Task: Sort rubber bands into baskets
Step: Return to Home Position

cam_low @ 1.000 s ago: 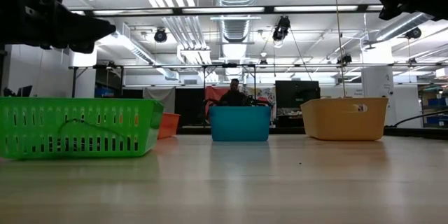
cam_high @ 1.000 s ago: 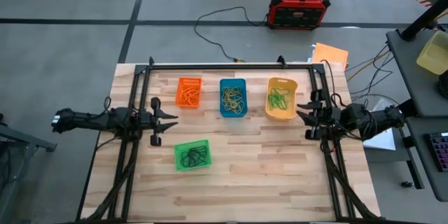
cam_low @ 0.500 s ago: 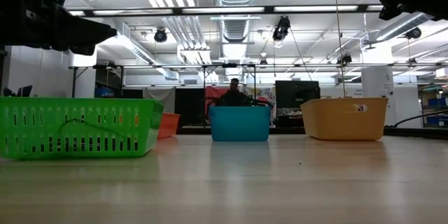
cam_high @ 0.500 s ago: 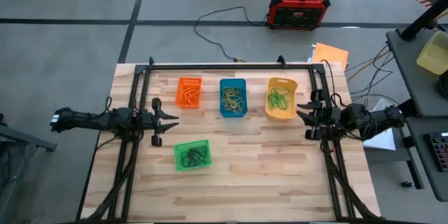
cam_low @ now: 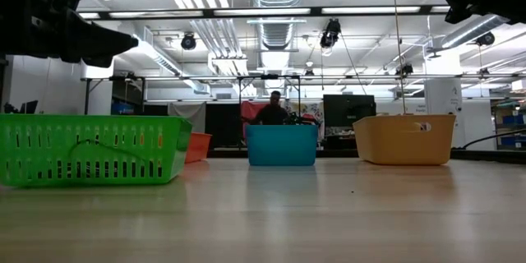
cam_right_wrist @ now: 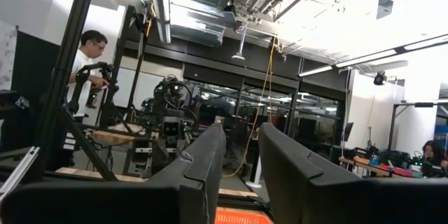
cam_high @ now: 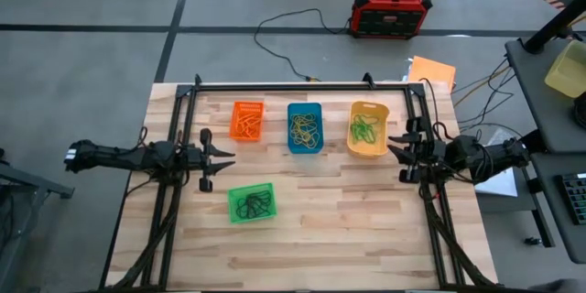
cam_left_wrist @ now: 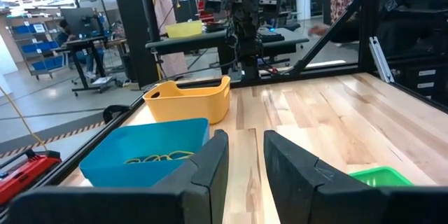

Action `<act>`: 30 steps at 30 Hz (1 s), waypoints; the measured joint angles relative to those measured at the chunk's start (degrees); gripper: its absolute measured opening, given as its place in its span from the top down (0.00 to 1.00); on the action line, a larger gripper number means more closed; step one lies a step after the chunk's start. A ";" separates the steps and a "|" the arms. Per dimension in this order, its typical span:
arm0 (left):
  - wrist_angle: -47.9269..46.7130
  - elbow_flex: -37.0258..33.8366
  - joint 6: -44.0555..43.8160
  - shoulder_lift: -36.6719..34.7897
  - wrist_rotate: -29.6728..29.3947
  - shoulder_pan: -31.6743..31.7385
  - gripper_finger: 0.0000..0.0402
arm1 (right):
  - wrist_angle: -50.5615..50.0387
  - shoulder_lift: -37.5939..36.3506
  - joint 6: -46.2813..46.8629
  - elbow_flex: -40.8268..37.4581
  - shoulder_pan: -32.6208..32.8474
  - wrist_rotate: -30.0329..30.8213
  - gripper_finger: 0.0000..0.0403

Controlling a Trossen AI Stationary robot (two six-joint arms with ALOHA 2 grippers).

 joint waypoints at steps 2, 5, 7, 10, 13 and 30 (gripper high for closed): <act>0.00 0.00 -0.01 0.28 -0.01 0.00 0.81 | -0.01 0.00 0.00 0.00 0.00 0.00 0.78; 0.00 0.00 -0.01 0.75 0.00 0.00 0.81 | -0.01 0.00 0.01 0.00 0.00 -0.01 0.77; 0.02 0.00 -0.02 1.01 -0.01 0.00 0.81 | -0.01 0.00 0.00 0.00 0.00 0.00 0.77; 0.02 0.00 -0.01 1.39 -0.01 0.00 0.81 | -0.01 0.00 0.00 0.00 0.00 -0.02 0.77; 0.01 0.00 -0.01 1.71 0.00 0.00 0.81 | -0.01 0.00 0.00 0.00 0.00 -0.02 0.79; 0.02 0.00 -0.01 2.75 -0.01 0.00 0.81 | -0.01 0.01 0.00 0.00 0.00 -0.01 0.78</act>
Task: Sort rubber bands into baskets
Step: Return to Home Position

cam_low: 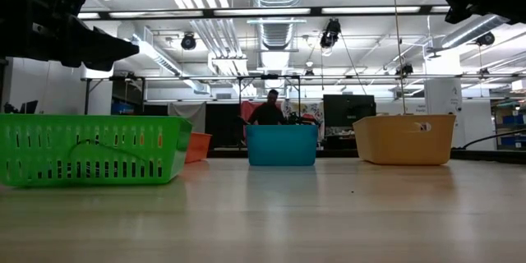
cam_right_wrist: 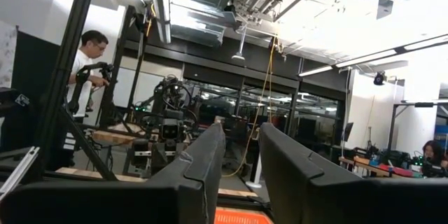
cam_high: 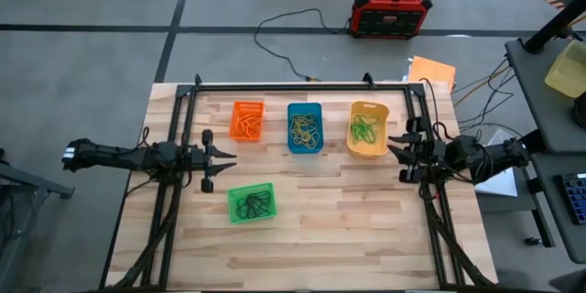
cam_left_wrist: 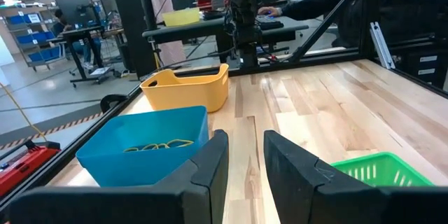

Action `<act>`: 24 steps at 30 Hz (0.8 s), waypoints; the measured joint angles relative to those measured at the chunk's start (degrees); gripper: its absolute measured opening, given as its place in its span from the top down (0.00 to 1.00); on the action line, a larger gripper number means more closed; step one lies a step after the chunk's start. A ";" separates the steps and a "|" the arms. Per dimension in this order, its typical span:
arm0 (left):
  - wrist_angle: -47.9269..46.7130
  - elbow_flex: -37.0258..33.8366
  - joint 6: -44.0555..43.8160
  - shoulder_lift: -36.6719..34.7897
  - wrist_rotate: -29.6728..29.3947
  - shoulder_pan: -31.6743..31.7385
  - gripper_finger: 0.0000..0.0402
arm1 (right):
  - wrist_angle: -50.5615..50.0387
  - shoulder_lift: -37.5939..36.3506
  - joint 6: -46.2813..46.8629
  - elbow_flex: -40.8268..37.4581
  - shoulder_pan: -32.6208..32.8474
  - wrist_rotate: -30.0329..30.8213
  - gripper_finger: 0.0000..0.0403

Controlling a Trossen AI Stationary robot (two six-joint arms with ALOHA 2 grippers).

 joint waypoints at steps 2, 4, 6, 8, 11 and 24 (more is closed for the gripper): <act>0.00 0.00 0.00 0.00 0.00 -0.01 0.81 | 0.00 -0.01 0.00 0.00 0.00 0.01 0.78; 0.00 0.00 0.00 0.00 0.00 0.00 0.81 | 0.00 0.00 0.00 0.00 0.00 -0.01 0.77; 0.00 0.00 0.01 -0.01 -0.01 0.00 0.81 | 0.00 0.00 0.01 0.00 0.00 0.00 0.78; 0.00 0.00 -0.01 0.00 -0.01 0.00 0.81 | 0.00 -0.01 0.00 0.00 0.00 0.00 0.78; 0.00 0.00 0.01 -0.02 -0.01 -0.02 0.81 | 0.00 0.00 0.00 0.00 0.00 0.01 0.79; 0.00 0.00 0.01 -0.02 0.00 0.00 0.81 | 0.00 -0.01 0.00 0.00 0.00 0.01 0.80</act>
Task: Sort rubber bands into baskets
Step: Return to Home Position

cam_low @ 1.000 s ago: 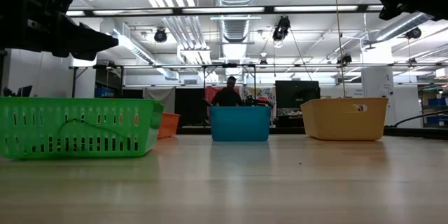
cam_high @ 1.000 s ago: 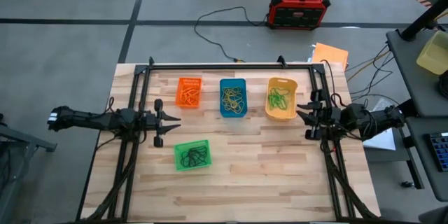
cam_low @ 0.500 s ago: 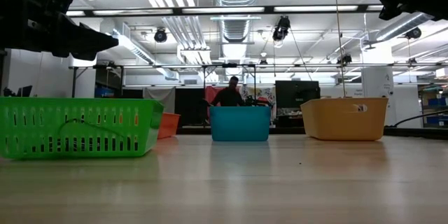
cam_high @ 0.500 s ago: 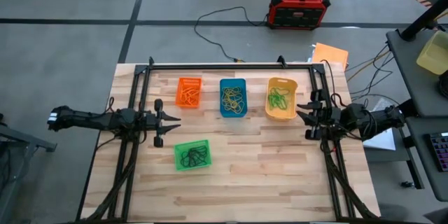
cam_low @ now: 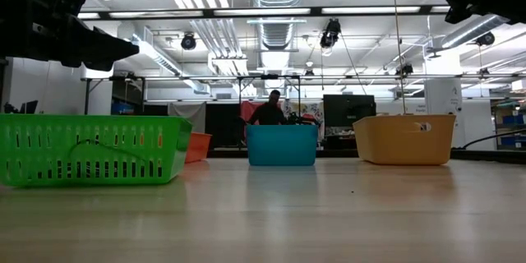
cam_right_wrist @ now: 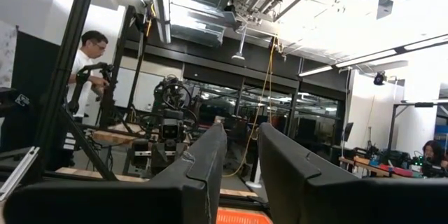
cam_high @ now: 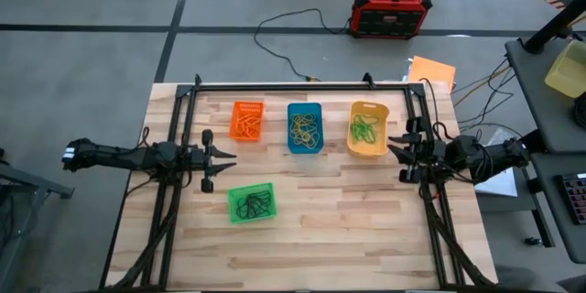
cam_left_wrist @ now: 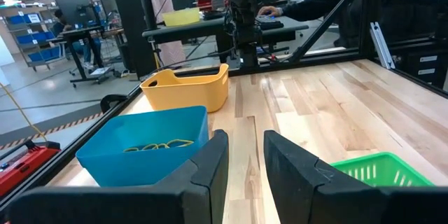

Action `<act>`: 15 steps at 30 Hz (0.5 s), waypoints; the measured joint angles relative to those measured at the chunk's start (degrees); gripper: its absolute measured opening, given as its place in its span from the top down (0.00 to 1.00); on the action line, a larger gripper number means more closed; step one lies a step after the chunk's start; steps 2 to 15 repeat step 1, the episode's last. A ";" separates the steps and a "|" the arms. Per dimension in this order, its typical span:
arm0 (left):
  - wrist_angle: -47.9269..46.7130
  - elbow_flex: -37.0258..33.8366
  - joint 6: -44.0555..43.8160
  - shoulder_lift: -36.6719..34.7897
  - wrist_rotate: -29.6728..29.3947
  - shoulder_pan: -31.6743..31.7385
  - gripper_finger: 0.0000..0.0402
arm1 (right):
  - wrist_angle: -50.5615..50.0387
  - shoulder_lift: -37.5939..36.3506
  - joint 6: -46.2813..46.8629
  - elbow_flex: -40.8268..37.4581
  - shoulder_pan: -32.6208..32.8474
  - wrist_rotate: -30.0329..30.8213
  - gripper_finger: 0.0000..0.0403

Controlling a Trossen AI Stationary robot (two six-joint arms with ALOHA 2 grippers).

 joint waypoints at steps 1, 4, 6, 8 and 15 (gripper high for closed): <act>0.00 0.00 0.00 0.00 -0.01 0.00 0.81 | 0.00 0.00 0.00 0.00 0.00 -0.01 0.80; 0.00 0.00 0.00 0.00 -0.01 0.00 0.81 | 0.00 0.00 0.00 0.00 0.00 -0.01 0.80; 0.00 0.00 0.00 0.00 -0.01 0.00 0.81 | 0.00 0.00 0.00 0.00 0.00 -0.01 0.80; 0.00 0.00 0.00 0.00 -0.01 0.00 0.81 | 0.00 0.00 0.00 0.00 0.00 -0.01 0.80; 0.00 0.00 0.00 0.00 -0.01 0.00 0.81 | 0.00 0.00 0.00 0.00 0.00 -0.01 0.80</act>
